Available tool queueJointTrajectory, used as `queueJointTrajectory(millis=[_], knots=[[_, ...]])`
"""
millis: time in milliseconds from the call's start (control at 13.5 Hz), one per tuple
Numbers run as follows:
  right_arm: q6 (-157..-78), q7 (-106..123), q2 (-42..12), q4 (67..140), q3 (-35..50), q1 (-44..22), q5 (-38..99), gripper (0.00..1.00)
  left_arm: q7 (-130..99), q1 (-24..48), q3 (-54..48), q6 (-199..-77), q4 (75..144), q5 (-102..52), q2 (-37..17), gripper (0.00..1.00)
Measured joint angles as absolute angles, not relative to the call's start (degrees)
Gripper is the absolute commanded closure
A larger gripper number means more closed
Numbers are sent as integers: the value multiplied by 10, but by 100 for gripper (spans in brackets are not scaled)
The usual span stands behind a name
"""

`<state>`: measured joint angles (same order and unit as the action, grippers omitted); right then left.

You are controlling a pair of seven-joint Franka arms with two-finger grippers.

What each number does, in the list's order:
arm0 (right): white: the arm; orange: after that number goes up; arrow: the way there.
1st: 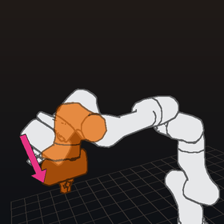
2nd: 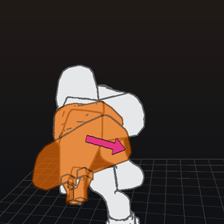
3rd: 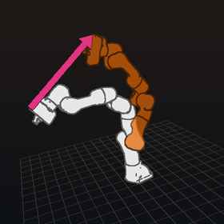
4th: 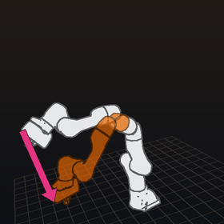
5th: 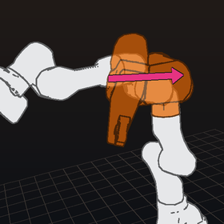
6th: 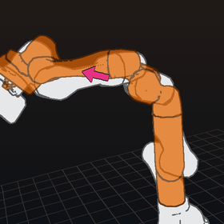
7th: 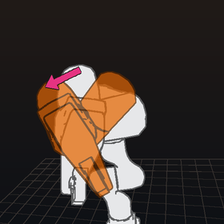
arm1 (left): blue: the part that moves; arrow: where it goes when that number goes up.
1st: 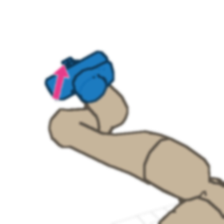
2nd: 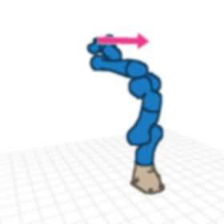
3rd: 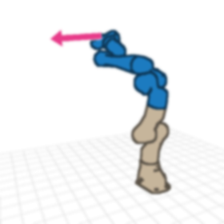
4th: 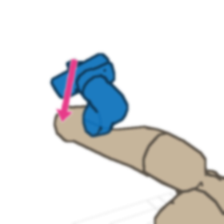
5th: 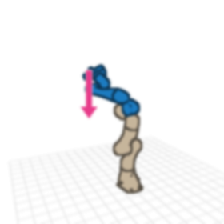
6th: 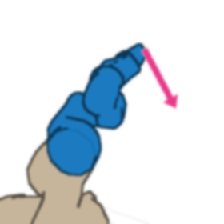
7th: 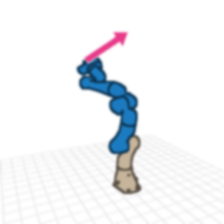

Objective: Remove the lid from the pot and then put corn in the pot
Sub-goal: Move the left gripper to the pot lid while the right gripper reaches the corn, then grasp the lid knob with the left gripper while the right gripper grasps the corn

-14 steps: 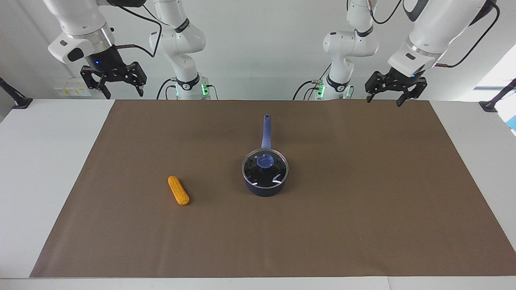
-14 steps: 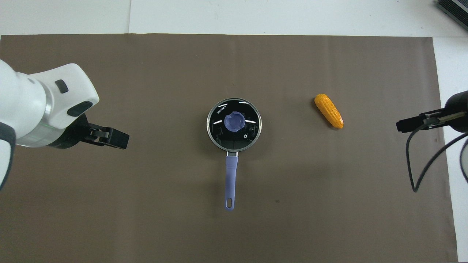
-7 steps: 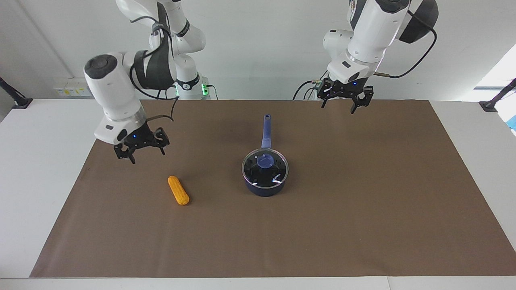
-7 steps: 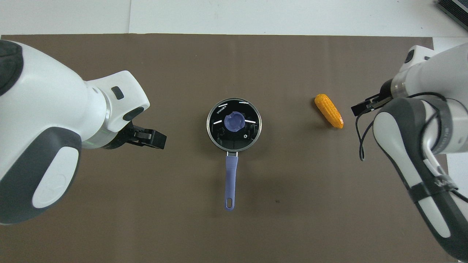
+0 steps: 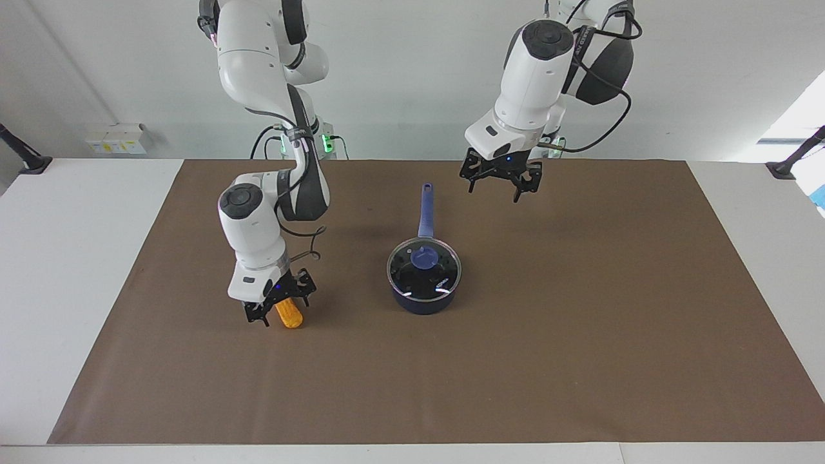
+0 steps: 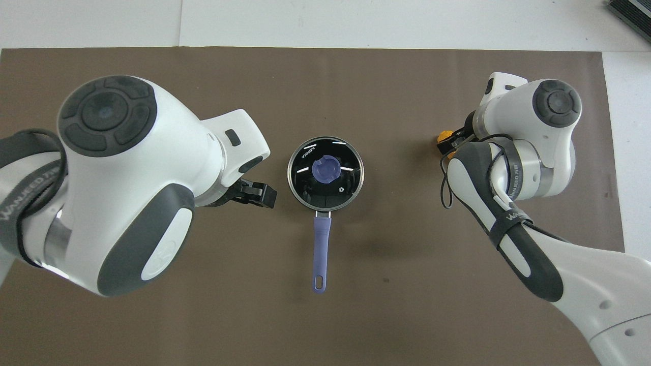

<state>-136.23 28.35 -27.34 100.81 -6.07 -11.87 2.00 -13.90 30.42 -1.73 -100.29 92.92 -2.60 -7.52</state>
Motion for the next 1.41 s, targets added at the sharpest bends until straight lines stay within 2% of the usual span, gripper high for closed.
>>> queueJointTrajectory(millis=[148,222,370,444,519,593,667,963,1185,1407], knots=[[-1362,301,-278,1009,-61,-115,21,0,-172,330,-17,-1026,927,-11,-106,0],[-1362,306,-278,1011,-62,-113,22,9,-190,342,-17,-1039,923,-9,-123,0],[-1362,308,-278,1015,-62,-111,22,34,-229,360,-17,-1062,902,-7,-159,0],[-1362,308,-278,1016,-62,-111,22,37,-241,366,-17,-1066,886,-5,-176,0],[-1362,308,-278,1017,-61,-111,22,50,-248,372,-17,-1067,868,-1,-194,0],[-1362,309,-278,1020,-61,-111,22,88,-255,379,-17,-1067,851,2,-211,0],[-1362,309,-278,1023,-61,-111,25,100,-263,383,-17,-1069,840,8,-226,0],[-1357,309,-278,1017,-62,-110,91,100,-290,387,-16,-1085,814,20,-266,0],[-1345,308,-276,1000,-62,-109,101,100,-314,394,-15,-1086,766,31,-313,0],[-1324,303,-260,986,-65,-109,102,100,-320,395,-11,-1086,745,32,-335,0]])
